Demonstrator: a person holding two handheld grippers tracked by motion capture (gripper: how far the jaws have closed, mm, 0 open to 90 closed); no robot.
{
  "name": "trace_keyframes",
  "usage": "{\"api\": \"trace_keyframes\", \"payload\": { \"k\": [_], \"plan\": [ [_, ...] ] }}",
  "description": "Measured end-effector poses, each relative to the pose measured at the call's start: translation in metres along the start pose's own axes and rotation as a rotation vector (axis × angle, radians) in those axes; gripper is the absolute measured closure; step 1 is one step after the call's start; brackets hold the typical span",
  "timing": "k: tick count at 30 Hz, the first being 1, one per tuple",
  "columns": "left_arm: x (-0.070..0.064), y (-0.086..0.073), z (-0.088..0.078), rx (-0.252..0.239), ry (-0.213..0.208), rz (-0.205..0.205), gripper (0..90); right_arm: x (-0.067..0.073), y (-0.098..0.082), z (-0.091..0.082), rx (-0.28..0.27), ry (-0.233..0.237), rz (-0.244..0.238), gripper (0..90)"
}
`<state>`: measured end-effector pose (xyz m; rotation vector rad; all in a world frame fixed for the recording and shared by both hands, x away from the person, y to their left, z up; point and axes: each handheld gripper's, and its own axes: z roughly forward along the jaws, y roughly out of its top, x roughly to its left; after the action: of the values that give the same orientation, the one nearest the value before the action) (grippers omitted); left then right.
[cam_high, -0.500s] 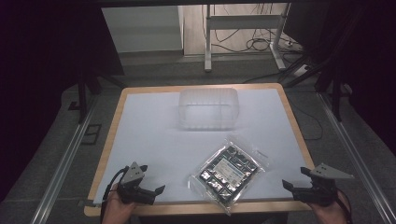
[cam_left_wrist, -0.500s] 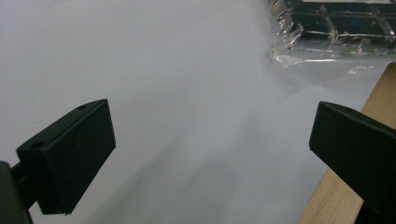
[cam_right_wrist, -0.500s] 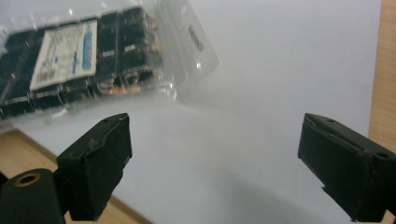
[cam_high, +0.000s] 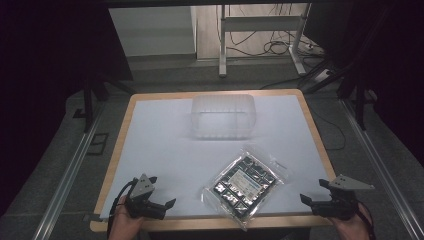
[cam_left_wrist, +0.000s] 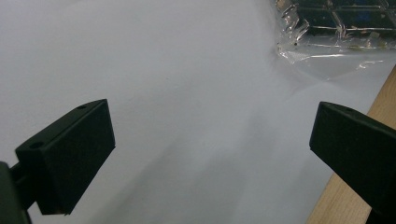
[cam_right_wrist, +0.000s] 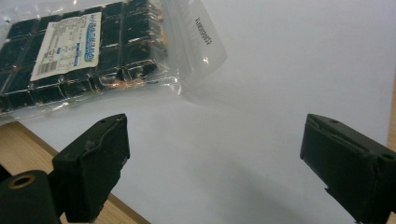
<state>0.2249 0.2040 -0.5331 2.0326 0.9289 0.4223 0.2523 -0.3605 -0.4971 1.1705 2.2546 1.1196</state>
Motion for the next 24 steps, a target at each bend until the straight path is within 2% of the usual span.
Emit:
{"api": "trace_keyframes", "payload": {
  "k": [11, 19, 24],
  "plan": [
    [0.000, 0.000, 0.001, 0.006, 0.001, -0.001, 0.0, 0.003, 0.002, 0.004, -0.002, 0.003, -0.018, 5.6],
    [0.001, 0.000, 0.001, 0.007, 0.001, 0.000, 0.0, 0.006, 0.008, 0.007, -0.027, 0.009, -0.022, 2.7],
    [0.001, 0.000, 0.001, 0.006, 0.001, -0.001, 0.0, 0.008, 0.013, 0.009, -0.028, 0.009, -0.044, 2.7]
  ]
}}
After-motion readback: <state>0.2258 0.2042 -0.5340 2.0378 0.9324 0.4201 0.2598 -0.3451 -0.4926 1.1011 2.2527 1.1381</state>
